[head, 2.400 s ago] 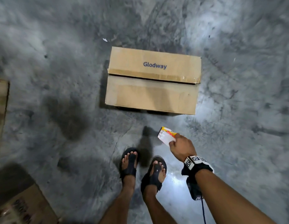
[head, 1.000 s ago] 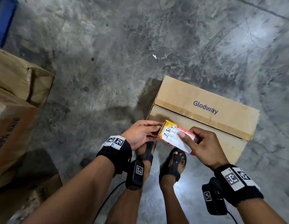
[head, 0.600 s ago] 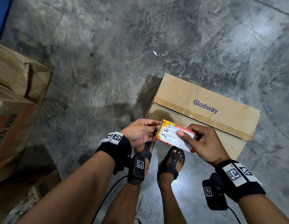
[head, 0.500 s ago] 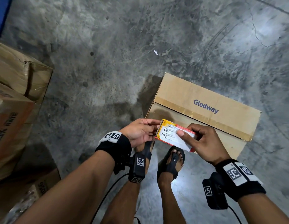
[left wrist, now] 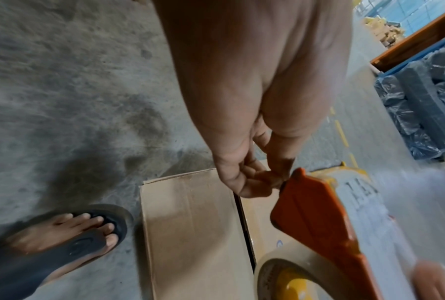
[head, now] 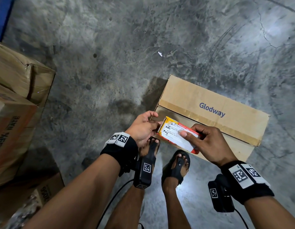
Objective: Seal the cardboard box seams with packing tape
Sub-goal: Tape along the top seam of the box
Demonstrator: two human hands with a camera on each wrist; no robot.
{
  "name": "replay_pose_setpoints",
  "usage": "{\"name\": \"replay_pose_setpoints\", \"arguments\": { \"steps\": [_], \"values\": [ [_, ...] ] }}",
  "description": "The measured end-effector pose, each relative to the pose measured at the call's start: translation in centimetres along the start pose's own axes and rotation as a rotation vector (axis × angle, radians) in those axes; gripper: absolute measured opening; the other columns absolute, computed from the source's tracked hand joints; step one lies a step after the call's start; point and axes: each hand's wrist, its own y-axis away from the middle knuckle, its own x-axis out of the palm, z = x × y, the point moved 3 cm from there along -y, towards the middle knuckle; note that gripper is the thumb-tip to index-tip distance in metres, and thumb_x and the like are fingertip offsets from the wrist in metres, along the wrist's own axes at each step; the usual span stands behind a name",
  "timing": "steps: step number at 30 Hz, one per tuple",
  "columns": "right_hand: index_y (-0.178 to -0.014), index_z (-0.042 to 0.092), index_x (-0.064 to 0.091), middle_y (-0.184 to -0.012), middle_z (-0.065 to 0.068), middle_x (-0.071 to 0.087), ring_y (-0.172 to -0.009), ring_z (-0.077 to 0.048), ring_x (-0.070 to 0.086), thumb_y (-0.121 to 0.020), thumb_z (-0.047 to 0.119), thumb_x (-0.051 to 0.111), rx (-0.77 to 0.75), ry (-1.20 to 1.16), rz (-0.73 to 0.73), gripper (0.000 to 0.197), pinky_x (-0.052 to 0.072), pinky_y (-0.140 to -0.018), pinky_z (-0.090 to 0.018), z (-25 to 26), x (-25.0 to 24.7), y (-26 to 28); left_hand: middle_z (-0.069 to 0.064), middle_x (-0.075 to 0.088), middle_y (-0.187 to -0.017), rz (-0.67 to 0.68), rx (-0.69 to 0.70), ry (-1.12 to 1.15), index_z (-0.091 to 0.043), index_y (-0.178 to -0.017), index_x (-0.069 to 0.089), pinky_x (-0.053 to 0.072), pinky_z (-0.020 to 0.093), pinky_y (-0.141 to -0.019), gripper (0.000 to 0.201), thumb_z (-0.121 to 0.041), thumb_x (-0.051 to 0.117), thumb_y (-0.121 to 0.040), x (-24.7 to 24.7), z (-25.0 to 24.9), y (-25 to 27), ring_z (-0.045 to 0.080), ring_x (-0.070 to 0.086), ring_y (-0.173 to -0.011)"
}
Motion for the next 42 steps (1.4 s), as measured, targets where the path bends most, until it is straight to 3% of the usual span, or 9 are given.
{"name": "replay_pose_setpoints", "arguments": {
  "steps": [4, 8, 11, 14, 19, 26, 31, 36, 42],
  "values": [
    [-0.066, 0.014, 0.067, -0.053, -0.003, 0.056, -0.052, -0.036, 0.058, -0.088, 0.045, 0.077, -0.004, -0.030, -0.029, 0.039, 0.054, -0.059, -0.054, 0.2, 0.2, 0.2, 0.015, 0.059, -0.082, -0.008, 0.035, 0.011, -0.011, -0.090, 0.049, 0.054, 0.025, -0.053, 0.027, 0.016, 0.045, -0.092, 0.5, -0.3, 0.1, 0.019, 0.061, -0.068],
    [-0.066, 0.007, 0.064, -0.058, -0.018, 0.054, -0.048, -0.022, 0.053, -0.084, 0.050, 0.076, -0.011, -0.040, -0.072, 0.048, 0.045, -0.049, -0.034, -0.8, -1.2, 0.4, 0.010, 0.054, -0.073, -0.207, 0.109, 0.160, -0.010, -0.082, 0.051, 0.051, 0.024, -0.059, 0.030, 0.017, 0.045, -0.091, -1.0, -1.5, -0.2, 0.013, 0.054, -0.059],
    [-0.068, -0.001, 0.063, -0.063, -0.027, 0.052, -0.053, -0.020, 0.048, -0.081, 0.049, 0.073, 0.036, -0.075, -0.134, 0.053, 0.041, -0.047, -0.028, -2.3, -3.1, 0.8, 0.007, 0.052, -0.074, -0.296, 0.100, 0.166, -0.007, -0.096, 0.060, 0.049, 0.027, -0.068, 0.021, 0.006, 0.044, -0.097, -3.9, -3.0, -0.4, 0.013, 0.049, -0.061],
    [-0.071, 0.000, 0.067, -0.067, -0.025, 0.060, -0.054, -0.019, 0.050, -0.083, 0.050, 0.073, 0.063, -0.037, -0.083, 0.052, 0.043, -0.053, -0.032, -3.3, -3.1, 1.8, 0.007, 0.058, -0.082, -0.185, -0.029, -0.044, -0.005, -0.120, 0.060, 0.049, 0.030, -0.071, 0.026, -0.017, 0.050, -0.100, -3.5, -2.1, 0.3, 0.016, 0.053, -0.070],
    [-0.068, 0.003, 0.069, -0.068, -0.022, 0.064, -0.053, -0.014, 0.052, -0.083, 0.048, 0.073, 0.047, -0.025, -0.039, 0.048, 0.043, -0.055, -0.034, -3.4, -1.8, 2.7, 0.008, 0.072, -0.099, 0.151, -0.193, -0.183, -0.007, -0.107, 0.070, 0.051, 0.038, -0.090, 0.024, -0.023, 0.054, -0.098, 0.8, 2.6, 1.4, 0.021, 0.065, -0.088],
    [-0.071, 0.001, 0.068, -0.070, -0.029, 0.062, -0.054, -0.040, 0.057, -0.086, 0.056, 0.076, -0.022, -0.025, -0.049, 0.058, 0.049, -0.052, -0.049, -2.0, -1.5, 1.0, 0.011, 0.069, -0.094, 0.137, -0.172, -0.016, -0.009, -0.100, 0.067, 0.056, 0.032, -0.078, 0.017, -0.013, 0.051, -0.099, 1.4, 2.7, 0.9, 0.021, 0.063, -0.081],
    [-0.069, -0.001, 0.066, -0.068, -0.028, 0.061, -0.050, -0.023, 0.056, -0.086, 0.047, 0.075, -0.008, -0.058, -0.050, 0.051, 0.048, -0.050, -0.039, -1.5, -1.1, 0.7, 0.012, 0.074, -0.083, 0.021, -0.014, 0.003, -0.008, -0.092, 0.074, 0.055, 0.027, -0.062, 0.013, -0.010, 0.062, -0.092, 1.4, 2.4, 0.6, 0.020, 0.064, -0.071],
    [-0.070, 0.000, 0.067, -0.071, -0.029, 0.062, -0.053, -0.040, 0.058, -0.088, 0.048, 0.074, -0.012, -0.018, -0.057, 0.052, 0.049, -0.048, -0.045, -1.4, -1.0, 0.3, 0.008, 0.075, -0.081, -0.002, 0.086, -0.038, -0.012, -0.084, 0.077, 0.054, 0.036, -0.075, 0.016, -0.009, 0.063, -0.091, 1.3, 2.1, 0.1, 0.018, 0.066, -0.073],
    [-0.071, 0.003, 0.068, -0.068, -0.025, 0.064, -0.053, -0.039, 0.059, -0.090, 0.049, 0.074, -0.030, -0.019, -0.073, 0.049, 0.049, -0.050, -0.047, -1.6, -0.8, 0.1, 0.009, 0.072, -0.079, -0.058, 0.154, -0.138, -0.011, -0.084, 0.073, 0.053, 0.033, -0.070, 0.012, -0.010, 0.064, -0.092, 1.6, 1.9, -0.2, 0.020, 0.062, -0.076]
  ]
}}
